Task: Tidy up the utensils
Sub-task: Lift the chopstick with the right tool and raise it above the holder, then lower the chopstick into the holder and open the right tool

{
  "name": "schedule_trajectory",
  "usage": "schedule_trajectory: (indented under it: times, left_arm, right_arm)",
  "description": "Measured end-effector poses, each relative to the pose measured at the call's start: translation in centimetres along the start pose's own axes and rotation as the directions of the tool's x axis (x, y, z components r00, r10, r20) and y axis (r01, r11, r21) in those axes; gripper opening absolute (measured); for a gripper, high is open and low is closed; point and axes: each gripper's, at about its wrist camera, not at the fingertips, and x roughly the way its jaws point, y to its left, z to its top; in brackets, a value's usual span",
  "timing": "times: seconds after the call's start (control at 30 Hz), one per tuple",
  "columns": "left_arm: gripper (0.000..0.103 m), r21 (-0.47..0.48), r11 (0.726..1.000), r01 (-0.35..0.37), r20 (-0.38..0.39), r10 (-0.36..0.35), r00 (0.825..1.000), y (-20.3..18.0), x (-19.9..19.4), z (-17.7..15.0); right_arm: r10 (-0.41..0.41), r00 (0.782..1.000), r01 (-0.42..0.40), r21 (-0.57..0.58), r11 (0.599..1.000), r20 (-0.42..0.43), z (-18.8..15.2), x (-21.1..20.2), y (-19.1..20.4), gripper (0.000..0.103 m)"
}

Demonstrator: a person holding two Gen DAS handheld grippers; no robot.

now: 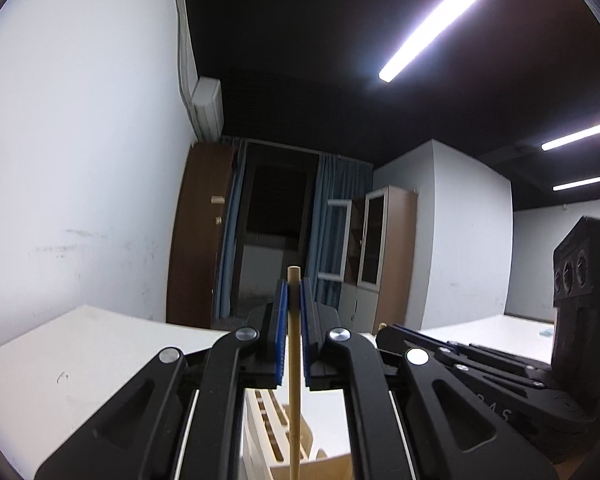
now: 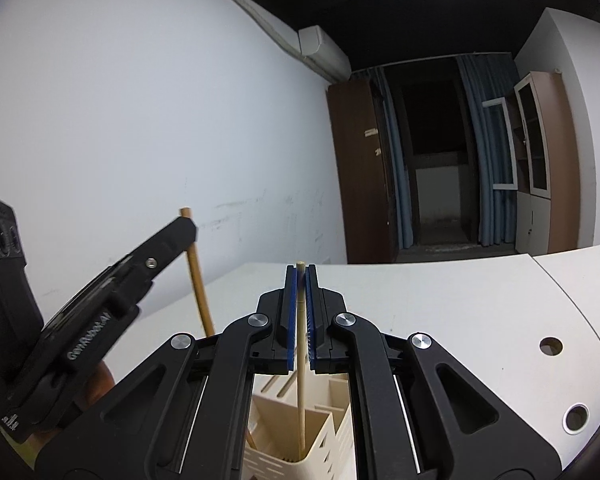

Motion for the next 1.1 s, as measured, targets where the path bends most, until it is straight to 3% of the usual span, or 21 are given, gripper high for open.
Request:
schedule_trajectory:
  times: [0.83, 0.87, 0.93, 0.97, 1.1]
  left_arm:
    - [0.006, -0.009, 1.000, 0.016, -0.106, -0.017, 0.994, 1.3, 0.8, -2.0]
    - [0.007, -0.019, 1.000, 0.016, -0.126, -0.019, 0.992, 1.5, 1.0, -1.9]
    - [0.026, -0.049, 0.999, 0.023, -0.133, -0.029, 0.991, 2.1, 0.9, -1.8]
    - [0.030, -0.058, 0.998, 0.027, -0.131, -0.035, 0.991, 2.3, 0.8, -1.8]
    - [0.031, -0.089, 0.996, 0.025, -0.132, -0.036, 0.991, 3.1, 0.4, -1.4]
  right_arm:
    - [-0.010, 0.996, 0.008, -0.018, 1.000, -0.092, -2.9, -0.3, 0.7, 0.005]
    - [-0.007, 0.996, 0.006, -0.009, 1.000, -0.093, -2.9, -0.3, 0.5, 0.006]
    - [-0.014, 0.996, 0.014, -0.006, 1.000, -0.090, -2.7, -0.6, 0.4, 0.009]
    - [-0.018, 0.996, 0.018, -0.005, 1.000, -0.087, -2.7, -0.8, 0.3, 0.009]
    - [-0.025, 0.996, 0.026, 0.006, 1.000, -0.082, -2.6, -1.5, -0.2, 0.015]
